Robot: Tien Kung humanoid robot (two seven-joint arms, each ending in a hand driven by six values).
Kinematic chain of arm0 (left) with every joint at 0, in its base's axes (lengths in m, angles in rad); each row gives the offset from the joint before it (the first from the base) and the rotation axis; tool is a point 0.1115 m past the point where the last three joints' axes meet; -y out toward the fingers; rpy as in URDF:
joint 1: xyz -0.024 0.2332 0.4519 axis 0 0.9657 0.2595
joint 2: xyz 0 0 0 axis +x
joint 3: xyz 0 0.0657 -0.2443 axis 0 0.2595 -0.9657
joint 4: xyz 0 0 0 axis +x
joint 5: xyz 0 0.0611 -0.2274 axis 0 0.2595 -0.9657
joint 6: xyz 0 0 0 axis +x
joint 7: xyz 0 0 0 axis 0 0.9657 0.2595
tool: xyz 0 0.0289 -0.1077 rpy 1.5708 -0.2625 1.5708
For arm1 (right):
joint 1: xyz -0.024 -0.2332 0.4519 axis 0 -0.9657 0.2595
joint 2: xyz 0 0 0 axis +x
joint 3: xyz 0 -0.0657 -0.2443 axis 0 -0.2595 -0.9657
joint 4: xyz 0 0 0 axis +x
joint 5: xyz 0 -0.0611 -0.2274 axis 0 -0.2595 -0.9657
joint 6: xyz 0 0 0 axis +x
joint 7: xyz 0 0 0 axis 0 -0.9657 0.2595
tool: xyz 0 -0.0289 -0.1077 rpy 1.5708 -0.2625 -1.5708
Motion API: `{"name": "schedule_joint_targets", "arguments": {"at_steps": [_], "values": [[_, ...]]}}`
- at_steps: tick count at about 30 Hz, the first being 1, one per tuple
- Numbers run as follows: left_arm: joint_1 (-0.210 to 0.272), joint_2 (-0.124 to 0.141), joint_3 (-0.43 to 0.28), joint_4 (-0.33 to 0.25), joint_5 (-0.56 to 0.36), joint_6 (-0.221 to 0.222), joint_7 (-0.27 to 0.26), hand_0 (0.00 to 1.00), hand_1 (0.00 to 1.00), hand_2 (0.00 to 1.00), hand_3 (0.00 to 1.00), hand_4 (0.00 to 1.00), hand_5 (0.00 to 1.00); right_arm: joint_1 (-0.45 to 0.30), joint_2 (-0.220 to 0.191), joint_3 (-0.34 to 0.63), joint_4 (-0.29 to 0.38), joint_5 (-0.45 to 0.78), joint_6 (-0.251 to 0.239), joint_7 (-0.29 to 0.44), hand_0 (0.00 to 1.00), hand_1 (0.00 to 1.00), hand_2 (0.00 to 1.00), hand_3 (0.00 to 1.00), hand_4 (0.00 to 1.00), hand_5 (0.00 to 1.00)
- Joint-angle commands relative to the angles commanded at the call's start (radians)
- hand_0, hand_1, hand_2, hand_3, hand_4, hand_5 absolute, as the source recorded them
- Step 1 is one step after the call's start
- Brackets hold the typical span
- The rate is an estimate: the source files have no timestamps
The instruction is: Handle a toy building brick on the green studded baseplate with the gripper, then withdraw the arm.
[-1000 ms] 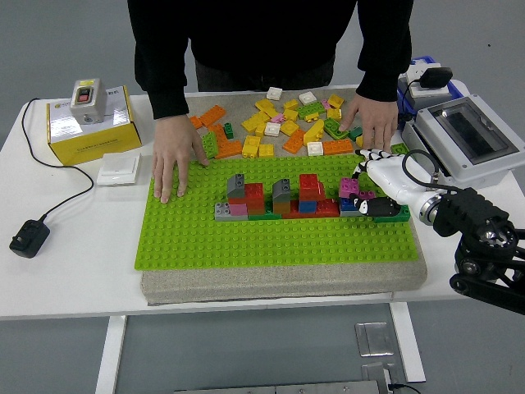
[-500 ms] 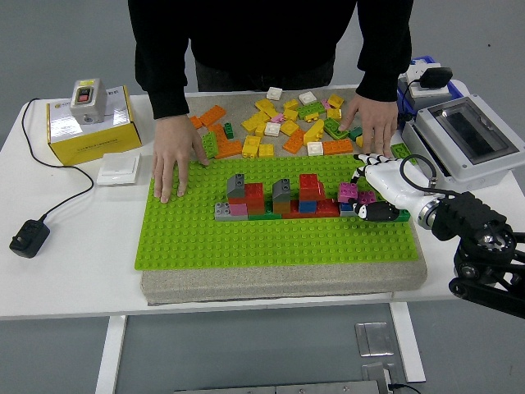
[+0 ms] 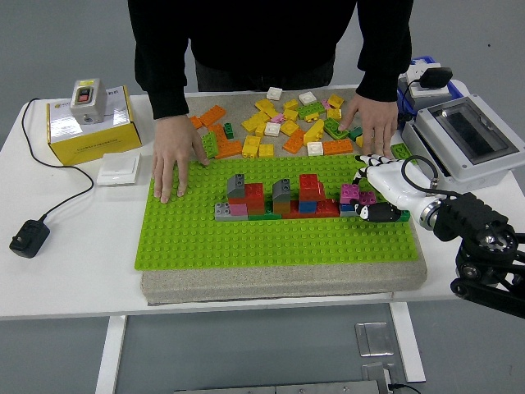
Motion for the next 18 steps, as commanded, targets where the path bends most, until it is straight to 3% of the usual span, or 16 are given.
{"name": "schedule_joint_targets", "arguments": {"at_steps": [18], "values": [[-0.003, 0.001, 0.004, 0.000, -0.005, 0.000, -0.005, 0.689, 0.583, 0.627, 0.703, 0.354, 0.618, -0.002, -0.001, -0.002, -0.009, 0.007, -0.002, 0.008, 0.773, 0.962, 0.998, 0.623, 0.584, 0.455]]}}
